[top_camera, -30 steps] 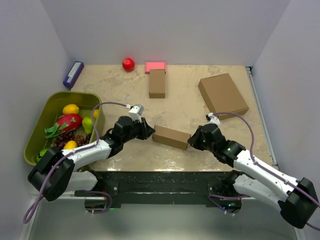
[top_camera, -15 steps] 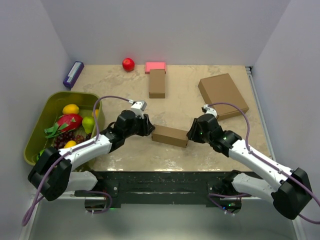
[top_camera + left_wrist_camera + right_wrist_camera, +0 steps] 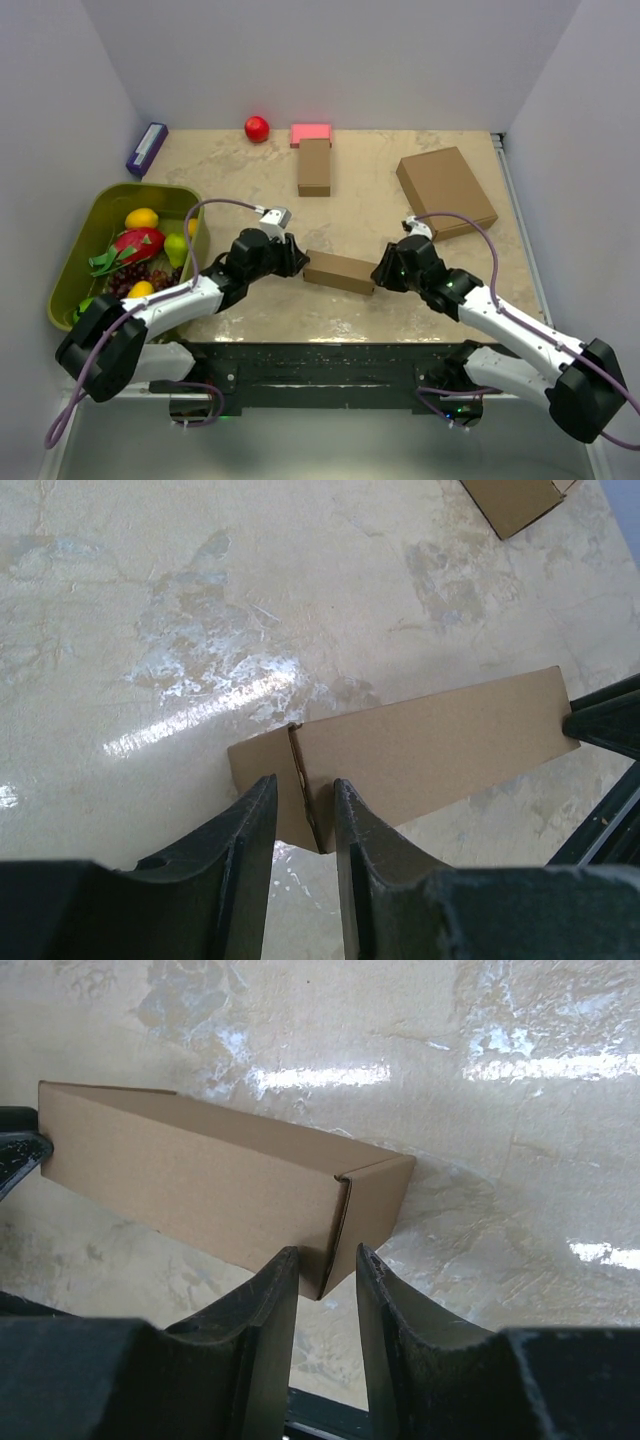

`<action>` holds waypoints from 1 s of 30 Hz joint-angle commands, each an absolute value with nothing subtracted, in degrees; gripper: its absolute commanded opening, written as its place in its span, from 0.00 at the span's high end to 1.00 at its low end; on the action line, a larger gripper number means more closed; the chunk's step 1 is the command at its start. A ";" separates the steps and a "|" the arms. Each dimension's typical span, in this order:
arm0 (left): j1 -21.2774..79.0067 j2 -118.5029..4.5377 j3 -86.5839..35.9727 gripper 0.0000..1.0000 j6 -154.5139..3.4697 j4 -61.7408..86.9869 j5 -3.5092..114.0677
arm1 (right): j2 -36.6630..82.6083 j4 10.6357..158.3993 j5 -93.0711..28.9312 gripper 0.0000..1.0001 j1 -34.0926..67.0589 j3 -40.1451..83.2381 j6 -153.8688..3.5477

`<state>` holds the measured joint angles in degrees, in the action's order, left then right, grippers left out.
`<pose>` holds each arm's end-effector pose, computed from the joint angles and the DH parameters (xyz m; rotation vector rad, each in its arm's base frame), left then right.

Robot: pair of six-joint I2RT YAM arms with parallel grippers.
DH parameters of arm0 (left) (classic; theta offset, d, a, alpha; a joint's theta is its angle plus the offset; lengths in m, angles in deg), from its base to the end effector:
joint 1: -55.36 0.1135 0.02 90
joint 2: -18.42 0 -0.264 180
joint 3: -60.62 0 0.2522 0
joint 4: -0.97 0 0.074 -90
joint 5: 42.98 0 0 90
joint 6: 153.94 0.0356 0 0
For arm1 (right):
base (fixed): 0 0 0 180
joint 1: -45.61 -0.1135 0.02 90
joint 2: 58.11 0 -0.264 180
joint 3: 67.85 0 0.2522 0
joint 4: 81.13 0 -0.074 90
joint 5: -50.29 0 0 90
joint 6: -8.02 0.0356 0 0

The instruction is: Fold the paper box

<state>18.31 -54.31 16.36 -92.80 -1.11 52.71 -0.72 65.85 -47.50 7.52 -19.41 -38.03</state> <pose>0.2065 -0.1603 0.1967 0.2175 2.1186 -0.8069 0.1668 0.1246 0.2236 0.1925 2.3572 0.5698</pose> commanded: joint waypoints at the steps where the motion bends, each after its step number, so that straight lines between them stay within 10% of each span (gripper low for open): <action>1: 17.05 -52.07 20.40 0.67 -92.16 1.45 51.06 | -1.33 64.02 -45.07 0.66 5.71 -21.48 -37.24; 9: 16.17 -45.31 26.65 0.65 -93.65 2.77 50.53 | -5.19 59.72 -45.42 0.67 1.67 -21.75 -35.48; 13: 15.64 -40.30 27.18 0.48 -94.18 6.37 50.18 | -8.01 54.45 -44.55 0.63 1.23 -18.33 -37.40; 18: 15.55 -31.96 24.11 0.29 -93.74 13.75 49.48 | -11.08 51.89 -43.05 0.32 1.14 -14.11 -42.06; 30: 22.74 -31.93 11.01 0.12 -88.03 20.71 52.01 | -3.03 64.36 -45.52 0.10 3.24 -11.03 -50.06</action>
